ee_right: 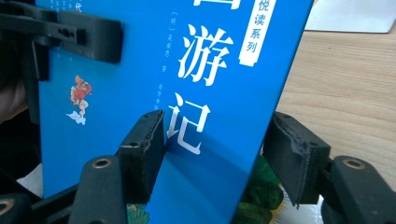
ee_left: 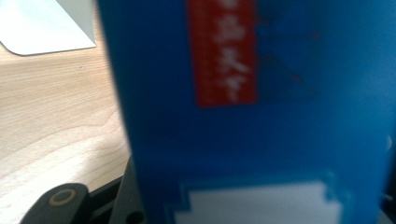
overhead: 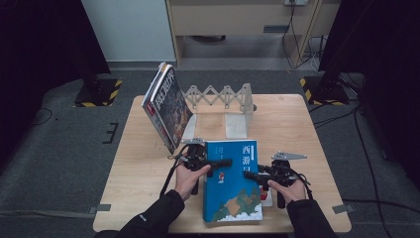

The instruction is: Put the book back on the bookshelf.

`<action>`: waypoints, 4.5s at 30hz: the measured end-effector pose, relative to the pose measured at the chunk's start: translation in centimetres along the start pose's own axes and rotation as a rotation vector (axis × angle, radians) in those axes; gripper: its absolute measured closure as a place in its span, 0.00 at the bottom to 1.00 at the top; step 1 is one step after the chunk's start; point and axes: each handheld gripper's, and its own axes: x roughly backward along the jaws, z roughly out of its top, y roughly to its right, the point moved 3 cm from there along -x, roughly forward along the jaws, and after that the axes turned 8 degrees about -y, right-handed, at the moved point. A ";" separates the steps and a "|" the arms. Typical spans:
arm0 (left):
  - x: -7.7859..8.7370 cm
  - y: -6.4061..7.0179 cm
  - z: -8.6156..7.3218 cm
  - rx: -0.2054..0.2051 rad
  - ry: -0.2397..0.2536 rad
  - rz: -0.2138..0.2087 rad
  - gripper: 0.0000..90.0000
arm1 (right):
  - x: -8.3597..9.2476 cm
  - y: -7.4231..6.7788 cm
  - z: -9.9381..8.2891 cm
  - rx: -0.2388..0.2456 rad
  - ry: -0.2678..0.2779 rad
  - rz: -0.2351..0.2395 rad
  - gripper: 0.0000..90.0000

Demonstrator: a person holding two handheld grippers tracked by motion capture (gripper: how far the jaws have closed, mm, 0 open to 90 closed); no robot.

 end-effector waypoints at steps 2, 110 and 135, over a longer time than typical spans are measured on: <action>0.0 -0.1 -0.1 0.007 -0.002 -0.002 0.65 | 0.0 0.0 0.0 -0.003 -0.008 0.004 0.44; 4.0 -4.4 16.4 -0.057 0.418 0.693 0.68 | 3.4 9.9 -4.1 0.023 -0.120 -0.619 0.04; 2.1 -4.5 14.2 -0.108 0.432 0.692 0.65 | 3.4 9.9 -4.1 0.021 -0.117 -0.621 0.04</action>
